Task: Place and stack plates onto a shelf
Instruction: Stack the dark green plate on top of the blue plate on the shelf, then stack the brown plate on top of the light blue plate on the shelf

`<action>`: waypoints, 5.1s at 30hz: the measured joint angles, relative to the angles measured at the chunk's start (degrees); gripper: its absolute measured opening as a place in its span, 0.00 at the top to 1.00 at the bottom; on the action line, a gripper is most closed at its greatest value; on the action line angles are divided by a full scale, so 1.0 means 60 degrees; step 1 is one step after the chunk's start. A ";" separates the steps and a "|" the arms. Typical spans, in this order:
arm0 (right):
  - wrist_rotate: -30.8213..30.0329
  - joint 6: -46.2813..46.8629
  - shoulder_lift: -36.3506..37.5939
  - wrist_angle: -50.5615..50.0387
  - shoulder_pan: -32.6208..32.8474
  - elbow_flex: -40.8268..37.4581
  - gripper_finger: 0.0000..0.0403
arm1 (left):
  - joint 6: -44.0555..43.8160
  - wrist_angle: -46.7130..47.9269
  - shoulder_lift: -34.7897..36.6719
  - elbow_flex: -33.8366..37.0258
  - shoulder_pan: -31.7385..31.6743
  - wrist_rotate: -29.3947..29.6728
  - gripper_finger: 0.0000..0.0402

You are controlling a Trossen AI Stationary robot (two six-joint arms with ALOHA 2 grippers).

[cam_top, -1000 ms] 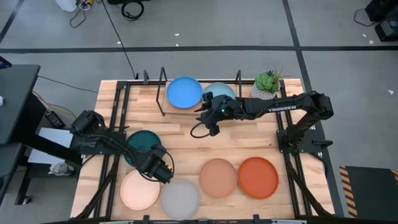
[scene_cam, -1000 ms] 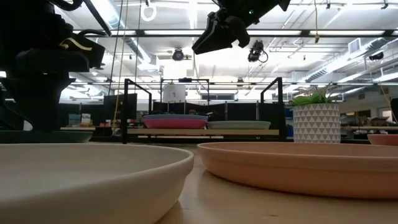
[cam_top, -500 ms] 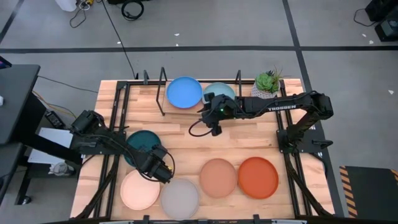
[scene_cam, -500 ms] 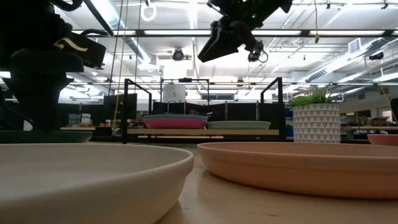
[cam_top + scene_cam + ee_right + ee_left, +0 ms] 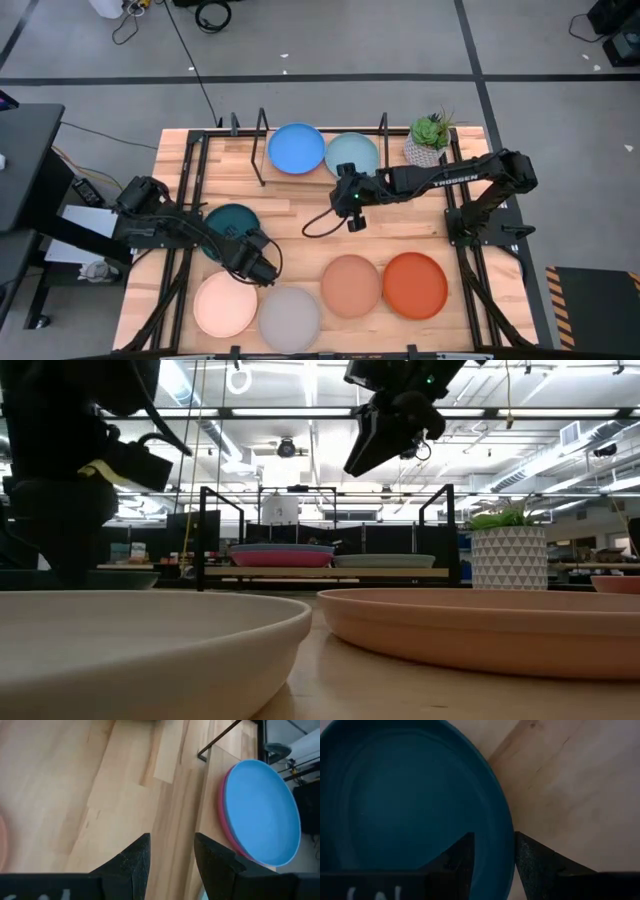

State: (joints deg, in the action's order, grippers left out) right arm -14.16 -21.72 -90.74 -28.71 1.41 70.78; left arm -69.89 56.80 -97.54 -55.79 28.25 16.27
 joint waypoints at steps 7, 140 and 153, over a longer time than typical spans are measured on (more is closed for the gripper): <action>-0.0625 0.0857 0.0000 -0.0454 0.0740 0.0000 0.61 | 0.1023 0.0000 0.0000 -0.0004 -0.0346 -0.0287 0.73; -0.0603 0.8359 -0.1018 0.1991 0.6673 -0.2138 0.61 | 1.6146 -0.4126 0.0529 -0.1889 -0.4257 -0.1975 0.65; -0.0095 0.7694 -0.3349 -0.0918 0.7010 0.0142 0.62 | 1.6702 -0.4151 0.1253 -0.1865 -0.4845 -0.2350 0.65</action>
State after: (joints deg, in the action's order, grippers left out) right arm -14.73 24.45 -110.84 -34.22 43.47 71.63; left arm 30.33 31.89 -90.02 -66.98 -0.82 2.17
